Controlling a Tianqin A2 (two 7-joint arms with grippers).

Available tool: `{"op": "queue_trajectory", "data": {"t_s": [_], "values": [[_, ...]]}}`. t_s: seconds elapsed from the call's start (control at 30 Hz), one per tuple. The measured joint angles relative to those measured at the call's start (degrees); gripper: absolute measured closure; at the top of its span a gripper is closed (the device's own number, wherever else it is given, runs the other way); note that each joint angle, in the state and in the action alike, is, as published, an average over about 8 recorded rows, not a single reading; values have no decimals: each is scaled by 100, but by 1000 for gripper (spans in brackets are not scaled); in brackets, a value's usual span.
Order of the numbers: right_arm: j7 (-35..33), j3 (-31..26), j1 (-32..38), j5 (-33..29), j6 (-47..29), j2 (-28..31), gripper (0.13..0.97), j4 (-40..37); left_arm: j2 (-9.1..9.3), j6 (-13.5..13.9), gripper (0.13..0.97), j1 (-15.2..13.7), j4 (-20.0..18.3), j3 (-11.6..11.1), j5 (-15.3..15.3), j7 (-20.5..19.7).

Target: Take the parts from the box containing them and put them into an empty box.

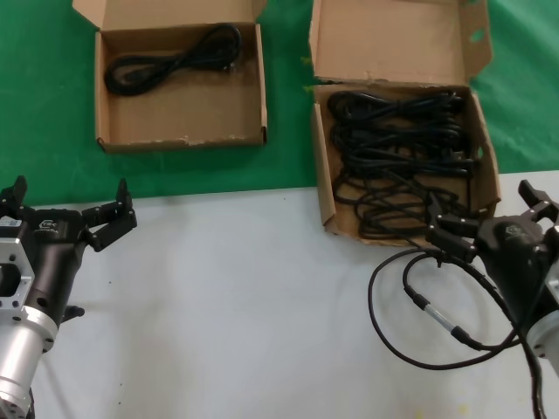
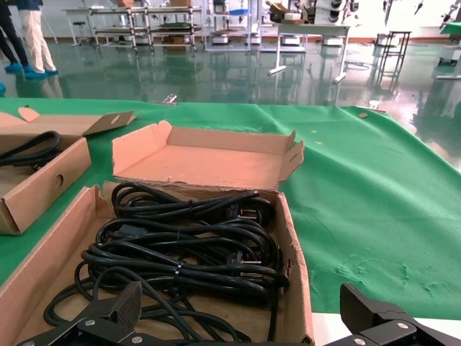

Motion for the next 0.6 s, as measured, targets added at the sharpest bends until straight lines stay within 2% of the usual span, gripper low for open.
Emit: {"op": "queue_trajectory", "data": {"t_s": [0.6], "values": [[0, 0, 0, 0, 0, 0, 129, 0, 0, 0, 132, 0, 0, 0, 0, 0]]}}
